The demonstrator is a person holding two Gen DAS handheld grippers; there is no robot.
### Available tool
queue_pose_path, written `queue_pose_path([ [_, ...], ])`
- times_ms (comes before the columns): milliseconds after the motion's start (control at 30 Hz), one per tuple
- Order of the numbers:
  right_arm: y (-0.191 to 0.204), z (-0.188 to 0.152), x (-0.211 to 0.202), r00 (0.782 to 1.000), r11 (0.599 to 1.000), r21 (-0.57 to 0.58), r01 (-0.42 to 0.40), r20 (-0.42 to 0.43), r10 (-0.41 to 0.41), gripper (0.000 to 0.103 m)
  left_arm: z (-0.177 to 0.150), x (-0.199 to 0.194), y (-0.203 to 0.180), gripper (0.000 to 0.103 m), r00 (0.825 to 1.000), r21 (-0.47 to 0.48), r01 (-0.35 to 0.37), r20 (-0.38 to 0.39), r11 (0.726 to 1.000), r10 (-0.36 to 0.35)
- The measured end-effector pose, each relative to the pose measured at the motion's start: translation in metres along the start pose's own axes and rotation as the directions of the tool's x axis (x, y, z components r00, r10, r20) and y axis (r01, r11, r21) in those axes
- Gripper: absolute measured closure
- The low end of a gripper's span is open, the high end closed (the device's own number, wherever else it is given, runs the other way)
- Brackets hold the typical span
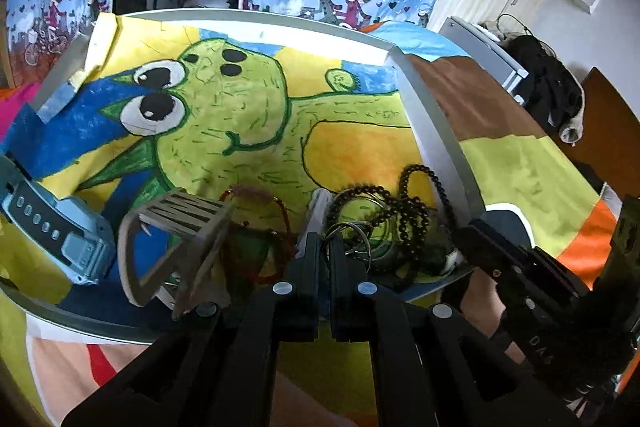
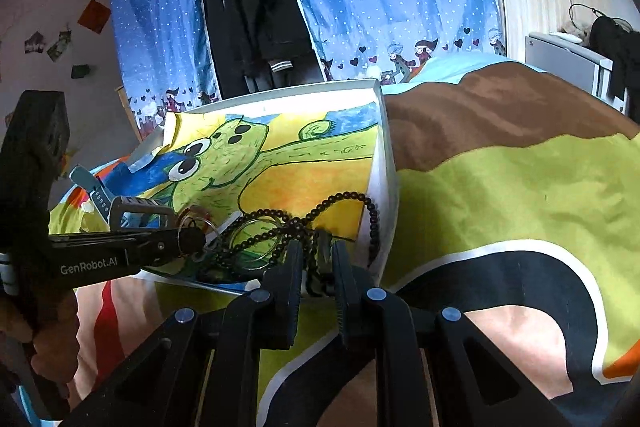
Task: Organize jewelry
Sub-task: 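Open the right tool over the tray while the left tool releases the ring there, then move both tools back from the tray to the brown hair tie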
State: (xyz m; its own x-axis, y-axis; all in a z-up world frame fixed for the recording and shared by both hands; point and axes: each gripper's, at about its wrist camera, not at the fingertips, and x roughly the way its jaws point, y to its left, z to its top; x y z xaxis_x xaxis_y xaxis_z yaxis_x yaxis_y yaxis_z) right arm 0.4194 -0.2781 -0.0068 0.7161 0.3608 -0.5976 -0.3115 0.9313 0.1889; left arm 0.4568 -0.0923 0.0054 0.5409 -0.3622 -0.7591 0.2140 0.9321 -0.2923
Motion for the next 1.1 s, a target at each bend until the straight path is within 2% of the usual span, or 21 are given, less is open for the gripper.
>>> queue_pose_path([
  [200,-0.001,-0.002,-0.009,1.000,1.000,-0.005,0.015,0.016,-0.015,0.088,-0.002,-0.003,-0.002,0.099,1.000,0.031,-0.016,-0.010,0.999,0.016],
  [267,-0.003,-0.003,-0.015,1.000,1.000,0.000,0.022,0.019,-0.022,0.087,-0.003,-0.004,-0.004,0.092,1.000,0.044,-0.029,-0.010,0.999,0.030],
  [333,-0.003,-0.004,-0.021,0.999,1.000,0.005,0.026,0.024,-0.026,0.080,-0.003,-0.007,-0.006,0.065,0.999,0.042,-0.042,-0.002,0.998,0.042],
  [367,-0.003,-0.004,-0.024,0.999,1.000,0.006,0.030,0.026,-0.031,0.076,-0.003,-0.009,-0.006,0.059,0.999,0.038,-0.049,0.006,0.998,0.049],
  [400,-0.003,-0.004,-0.027,0.999,0.999,0.007,0.035,0.028,-0.035,0.075,-0.004,-0.012,-0.007,0.055,0.998,0.032,-0.055,0.018,0.998,0.054],
  [533,0.001,-0.004,-0.041,0.998,0.999,0.000,0.042,0.035,-0.042,0.075,-0.004,-0.023,-0.009,0.050,0.998,0.016,-0.055,0.022,0.998,0.054],
  [567,0.002,-0.004,-0.044,0.998,0.999,-0.003,0.043,0.039,-0.043,0.071,-0.004,-0.027,-0.010,0.049,0.998,0.017,-0.057,0.028,0.998,0.056],
  [600,0.003,-0.003,-0.048,0.998,0.999,-0.005,0.045,0.046,-0.045,0.062,-0.005,-0.033,-0.011,0.048,0.998,0.019,-0.054,0.040,0.998,0.054],
  [667,0.006,-0.003,-0.060,0.996,0.999,-0.006,0.052,0.071,-0.051,0.054,-0.007,-0.045,-0.014,0.045,0.997,0.021,-0.048,0.066,0.999,0.046],
  [733,0.010,0.000,-0.072,0.995,0.998,-0.007,0.056,0.088,-0.055,0.051,-0.009,-0.059,-0.016,0.032,0.994,0.019,-0.044,0.096,0.999,0.042],
  [867,0.016,0.004,-0.097,0.990,0.998,-0.005,0.063,0.126,-0.062,0.034,-0.015,-0.094,-0.021,0.029,0.985,0.023,-0.036,0.172,0.999,0.032],
  [900,0.017,0.004,-0.104,0.989,0.998,-0.003,0.060,0.137,-0.059,0.027,-0.017,-0.102,-0.023,0.023,0.981,0.028,-0.042,0.189,0.999,0.036],
  [933,0.020,0.005,-0.113,0.987,0.999,0.000,0.053,0.153,-0.053,0.023,-0.020,-0.111,-0.025,0.018,0.976,0.033,-0.045,0.213,0.998,0.037],
  [1100,0.038,0.005,-0.153,0.976,0.999,-0.010,0.032,0.214,-0.029,0.003,-0.041,-0.161,-0.035,0.009,0.942,0.074,-0.066,0.334,0.995,0.037],
])
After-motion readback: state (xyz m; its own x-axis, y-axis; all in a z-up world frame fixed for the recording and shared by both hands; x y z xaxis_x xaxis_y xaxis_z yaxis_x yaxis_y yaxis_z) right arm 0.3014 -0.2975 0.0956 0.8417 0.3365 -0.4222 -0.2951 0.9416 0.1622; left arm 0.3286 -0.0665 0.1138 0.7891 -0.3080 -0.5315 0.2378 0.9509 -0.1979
